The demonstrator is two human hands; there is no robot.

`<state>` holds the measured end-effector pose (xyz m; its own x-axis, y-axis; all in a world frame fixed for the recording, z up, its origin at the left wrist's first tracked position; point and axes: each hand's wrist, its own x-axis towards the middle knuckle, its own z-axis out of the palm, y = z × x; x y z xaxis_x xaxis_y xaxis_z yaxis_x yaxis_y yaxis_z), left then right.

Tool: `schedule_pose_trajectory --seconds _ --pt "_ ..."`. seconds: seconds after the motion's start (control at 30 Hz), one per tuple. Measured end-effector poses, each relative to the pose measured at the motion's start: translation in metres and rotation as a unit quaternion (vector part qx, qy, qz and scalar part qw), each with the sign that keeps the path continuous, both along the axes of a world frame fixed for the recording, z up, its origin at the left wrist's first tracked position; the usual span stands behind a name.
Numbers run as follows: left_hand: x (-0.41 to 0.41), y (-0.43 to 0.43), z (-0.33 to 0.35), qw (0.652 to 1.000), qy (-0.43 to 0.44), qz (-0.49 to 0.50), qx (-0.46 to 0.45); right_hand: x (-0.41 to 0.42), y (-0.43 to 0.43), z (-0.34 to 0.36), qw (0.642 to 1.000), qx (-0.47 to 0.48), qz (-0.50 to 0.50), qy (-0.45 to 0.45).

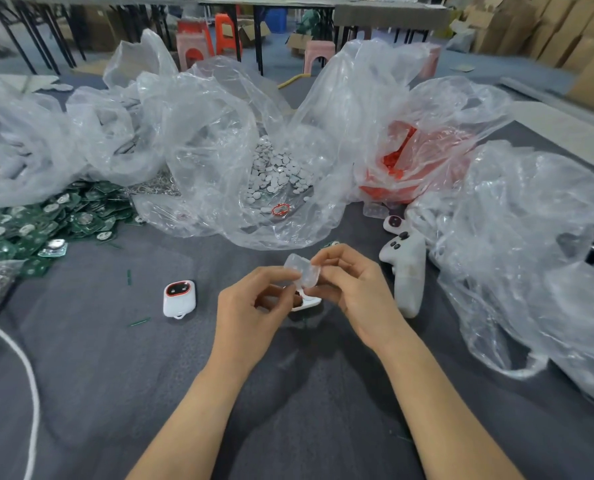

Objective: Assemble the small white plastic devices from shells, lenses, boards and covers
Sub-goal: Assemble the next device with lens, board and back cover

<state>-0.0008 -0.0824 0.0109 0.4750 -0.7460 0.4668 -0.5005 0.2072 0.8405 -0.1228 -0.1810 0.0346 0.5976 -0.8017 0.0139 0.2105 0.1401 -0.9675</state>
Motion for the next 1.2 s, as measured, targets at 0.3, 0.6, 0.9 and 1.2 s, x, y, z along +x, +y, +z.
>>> schedule_pose_trajectory --seconds 0.3,0.6,0.9,1.2 --pt "-0.002 0.001 -0.001 1.000 0.022 0.017 -0.010 -0.003 0.001 0.000 0.999 -0.017 -0.018 0.022" --pt "0.003 0.004 0.001 0.997 0.015 -0.004 0.075 -0.004 -0.003 0.000 0.994 -0.077 -0.056 0.062" --pt "0.008 0.012 0.000 0.986 -0.053 -0.010 0.160 -0.006 -0.007 -0.002 0.980 -0.129 -0.111 0.106" --pt "0.004 0.009 0.004 0.996 0.043 -0.020 0.080 0.001 0.012 0.005 0.997 -0.029 0.010 0.073"
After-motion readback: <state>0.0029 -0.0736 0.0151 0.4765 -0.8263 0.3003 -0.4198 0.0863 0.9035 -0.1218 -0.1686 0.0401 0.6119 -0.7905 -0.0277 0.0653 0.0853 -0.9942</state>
